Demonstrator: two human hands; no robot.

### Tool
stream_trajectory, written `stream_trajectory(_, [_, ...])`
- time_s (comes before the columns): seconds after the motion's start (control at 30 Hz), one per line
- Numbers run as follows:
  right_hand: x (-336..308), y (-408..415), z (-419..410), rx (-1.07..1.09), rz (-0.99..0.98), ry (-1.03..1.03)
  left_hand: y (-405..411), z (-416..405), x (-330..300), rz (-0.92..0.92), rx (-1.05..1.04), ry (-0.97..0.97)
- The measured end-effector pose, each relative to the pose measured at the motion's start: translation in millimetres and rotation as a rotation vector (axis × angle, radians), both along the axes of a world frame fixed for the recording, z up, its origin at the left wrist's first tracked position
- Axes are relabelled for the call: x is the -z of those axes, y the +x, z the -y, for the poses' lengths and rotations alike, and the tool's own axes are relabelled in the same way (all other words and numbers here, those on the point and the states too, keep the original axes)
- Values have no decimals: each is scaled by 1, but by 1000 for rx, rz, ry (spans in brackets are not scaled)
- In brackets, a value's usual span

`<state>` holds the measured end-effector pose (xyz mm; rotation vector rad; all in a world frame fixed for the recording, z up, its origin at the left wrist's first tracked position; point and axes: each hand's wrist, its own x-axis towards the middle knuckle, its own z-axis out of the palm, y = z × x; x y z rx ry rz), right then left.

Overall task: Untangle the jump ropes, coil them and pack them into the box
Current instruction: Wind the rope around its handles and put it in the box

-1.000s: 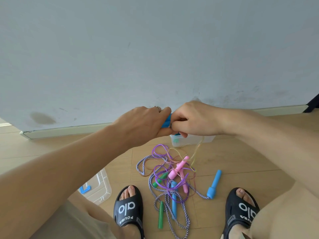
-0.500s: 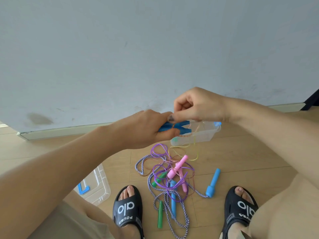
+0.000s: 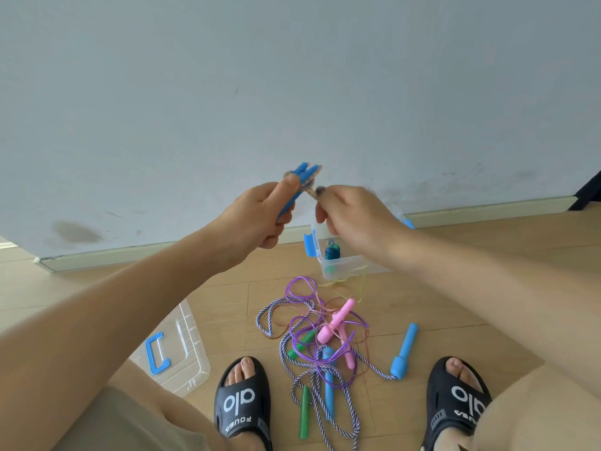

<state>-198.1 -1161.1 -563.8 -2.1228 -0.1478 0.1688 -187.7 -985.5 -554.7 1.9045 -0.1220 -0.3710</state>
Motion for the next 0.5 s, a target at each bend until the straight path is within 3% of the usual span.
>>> stream_trajectory(0.2, [-2, -11, 1, -152, 209, -295, 10, -7, 13, -5, -52, 347])
stream_trajectory(0.33, [-13, -11, 4, -247, 340, -456, 7, -6, 14, 170, 37, 691])
stream_trajectory(0.5, [-31, 1, 13, -234, 367, -387, -3, -6, 12, 383, 200, 857])
